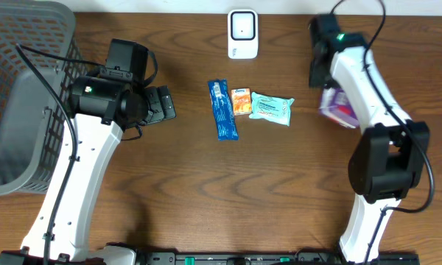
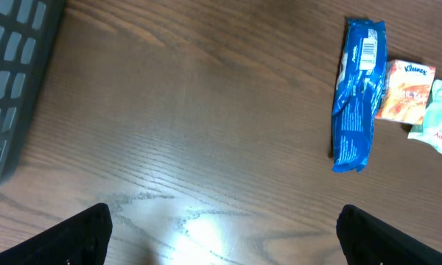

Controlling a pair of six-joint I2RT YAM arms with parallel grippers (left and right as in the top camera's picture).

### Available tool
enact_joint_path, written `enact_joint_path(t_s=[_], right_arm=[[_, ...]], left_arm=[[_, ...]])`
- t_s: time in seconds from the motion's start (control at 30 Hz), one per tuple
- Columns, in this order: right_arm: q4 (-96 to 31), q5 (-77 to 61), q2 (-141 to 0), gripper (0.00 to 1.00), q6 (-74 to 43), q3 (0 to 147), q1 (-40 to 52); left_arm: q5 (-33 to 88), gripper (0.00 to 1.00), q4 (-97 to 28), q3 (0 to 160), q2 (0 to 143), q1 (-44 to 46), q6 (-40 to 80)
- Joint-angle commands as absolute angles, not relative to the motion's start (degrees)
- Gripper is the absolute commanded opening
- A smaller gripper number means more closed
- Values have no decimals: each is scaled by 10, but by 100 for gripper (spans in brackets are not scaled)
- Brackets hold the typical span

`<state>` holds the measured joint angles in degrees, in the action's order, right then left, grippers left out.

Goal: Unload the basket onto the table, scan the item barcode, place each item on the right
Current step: 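Set the purple pack down at the right edge of the table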

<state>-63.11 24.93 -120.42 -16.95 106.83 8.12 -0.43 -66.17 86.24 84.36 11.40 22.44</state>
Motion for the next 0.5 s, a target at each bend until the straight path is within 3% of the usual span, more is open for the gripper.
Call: enact_joint_path(t_s=[0.0,0.1,0.27,0.33,0.4,0.47], right_arm=[[-688,97,-1195,85,-92,1180,47],[-722,40,-1195,99,-65,1212,26],[-757,-21,-1196,99,-66,1200,13],[-770,-21,-1196,89,-72,1185,14],[-775,-27,-1196,84,-83,1162,16],[-776,-54,-1196,66,-83,1134,18]], left_arm=[[-16,98,-664,867,842,112,221],[-16,98,-664,867,842,112,221],[-16,98,-664,867,842,112,221],[-16,98,-664,867,842,112,221],[-16,98,-664,867,842,112,221],[-16,98,-664,867,842,112,221]])
